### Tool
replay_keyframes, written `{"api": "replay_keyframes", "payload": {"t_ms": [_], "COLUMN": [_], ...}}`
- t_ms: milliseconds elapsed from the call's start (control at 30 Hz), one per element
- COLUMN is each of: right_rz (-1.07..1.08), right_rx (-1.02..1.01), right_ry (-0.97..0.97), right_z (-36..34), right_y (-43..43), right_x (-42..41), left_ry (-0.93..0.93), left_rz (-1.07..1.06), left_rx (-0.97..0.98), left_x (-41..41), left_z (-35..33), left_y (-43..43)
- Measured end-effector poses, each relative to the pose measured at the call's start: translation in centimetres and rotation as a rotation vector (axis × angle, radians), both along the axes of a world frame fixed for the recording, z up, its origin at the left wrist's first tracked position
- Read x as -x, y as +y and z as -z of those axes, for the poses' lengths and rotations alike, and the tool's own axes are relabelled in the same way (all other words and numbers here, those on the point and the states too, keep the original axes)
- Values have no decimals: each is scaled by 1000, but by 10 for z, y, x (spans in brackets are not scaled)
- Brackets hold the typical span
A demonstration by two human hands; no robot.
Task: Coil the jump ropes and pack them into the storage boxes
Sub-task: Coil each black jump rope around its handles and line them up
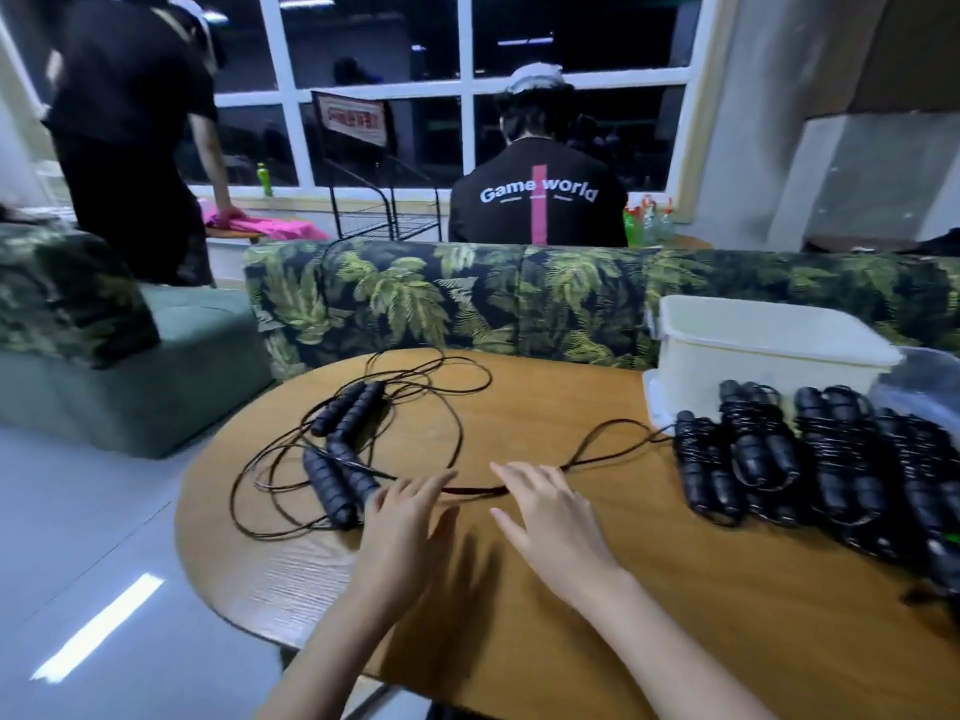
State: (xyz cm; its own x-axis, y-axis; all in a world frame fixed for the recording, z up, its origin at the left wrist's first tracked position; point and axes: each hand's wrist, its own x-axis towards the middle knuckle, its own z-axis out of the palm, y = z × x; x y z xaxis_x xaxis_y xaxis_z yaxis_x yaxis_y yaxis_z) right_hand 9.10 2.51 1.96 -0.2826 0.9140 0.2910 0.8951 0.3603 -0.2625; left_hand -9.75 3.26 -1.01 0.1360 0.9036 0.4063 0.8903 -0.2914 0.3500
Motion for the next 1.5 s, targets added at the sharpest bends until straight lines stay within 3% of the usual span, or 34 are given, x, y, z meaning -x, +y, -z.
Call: {"api": "replay_keyframes", "payload": {"t_ms": [100, 300, 500, 667, 867, 1000, 1100, 1300, 1500], "right_rz": [-83, -166, -264, -36, 292, 471, 456, 568, 649], "right_rx": [8, 77, 41, -54, -121, 13, 39, 81, 178], "right_ry": [-12, -149, -224, -6, 166, -33, -223, -94, -239], "right_z": [4, 18, 24, 17, 16, 30, 42, 40, 35], "right_y": [29, 85, 113, 138, 169, 176, 172, 170, 163], "right_x": [39, 85, 86, 55, 12, -19, -26, -50, -81], "left_ry": [-11, 118, -114, -267, -173, -124, -47, -208, -367], "left_rz": [-130, -385, -306, -236, -238, -316, -386, -353, -48], "left_rx": [-17, 147, 78, 84, 159, 217, 211, 171, 37], "left_x": [38, 63, 57, 69, 77, 73, 69, 73, 59], "left_z": [4, 18, 33, 30, 17, 13, 13, 14, 2], "left_y": [15, 29, 36, 33, 28, 33, 40, 43, 26]}}
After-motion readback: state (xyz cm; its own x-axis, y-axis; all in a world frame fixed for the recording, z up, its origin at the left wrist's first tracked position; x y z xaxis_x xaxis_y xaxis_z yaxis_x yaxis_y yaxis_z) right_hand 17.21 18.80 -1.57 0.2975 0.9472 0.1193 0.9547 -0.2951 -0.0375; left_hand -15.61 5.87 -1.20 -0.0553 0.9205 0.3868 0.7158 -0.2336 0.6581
